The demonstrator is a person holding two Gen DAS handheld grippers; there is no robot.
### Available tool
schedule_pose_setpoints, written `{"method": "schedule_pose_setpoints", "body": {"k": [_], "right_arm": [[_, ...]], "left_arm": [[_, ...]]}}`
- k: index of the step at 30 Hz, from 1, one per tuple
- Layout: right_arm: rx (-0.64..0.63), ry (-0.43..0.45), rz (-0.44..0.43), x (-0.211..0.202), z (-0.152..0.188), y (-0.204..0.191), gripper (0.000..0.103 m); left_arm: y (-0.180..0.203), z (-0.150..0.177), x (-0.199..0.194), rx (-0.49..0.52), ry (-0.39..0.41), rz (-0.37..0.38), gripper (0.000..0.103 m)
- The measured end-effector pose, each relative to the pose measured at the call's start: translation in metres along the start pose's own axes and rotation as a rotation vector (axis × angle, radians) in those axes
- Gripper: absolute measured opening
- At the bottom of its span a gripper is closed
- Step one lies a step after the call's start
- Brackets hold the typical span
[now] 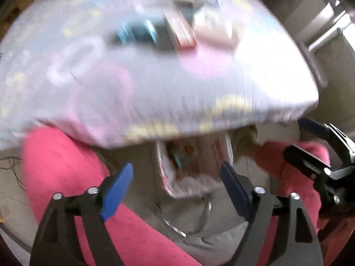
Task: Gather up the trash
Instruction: 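Move both open tools back up over the remaining items on the bed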
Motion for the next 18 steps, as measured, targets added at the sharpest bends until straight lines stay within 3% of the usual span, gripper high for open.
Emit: {"method": "schedule_pose_setpoints", "body": {"k": [6, 10, 12, 18], "right_arm": [[-0.127, 0.093, 0.109, -0.04, -0.045, -0.005, 0.096], [-0.238, 0.003, 0.141, -0.039, -0.074, -0.008, 0.096], [-0.284, 0.011, 0.172, -0.043, -0.083, -0.013, 0.096], [-0.452, -0.02, 0.097, -0.052, -0.12, -0.029, 0.096]], "left_arm": [[-0.036, -0.041, -0.046, -0.063, 0.037, -0.026, 0.084], [-0.044, -0.067, -0.059, 0.057, 0.029, -0.082, 0.084], [-0.044, -0.079, -0.066, 0.115, 0.057, -0.098, 0.086], [-0.048, -0.122, -0.071, 0.324, 0.05, -0.081, 0.089]]}}
Point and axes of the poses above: each gripper's, at about its wrist camera, not at the fingertips, and x roughly the way its jaws point, y to its right, z to its underside, the point moved 3 cm from there along x, roughly the way its jaws point, and after that the axes turned 7 degrees about -z, right-handed, at the moved point
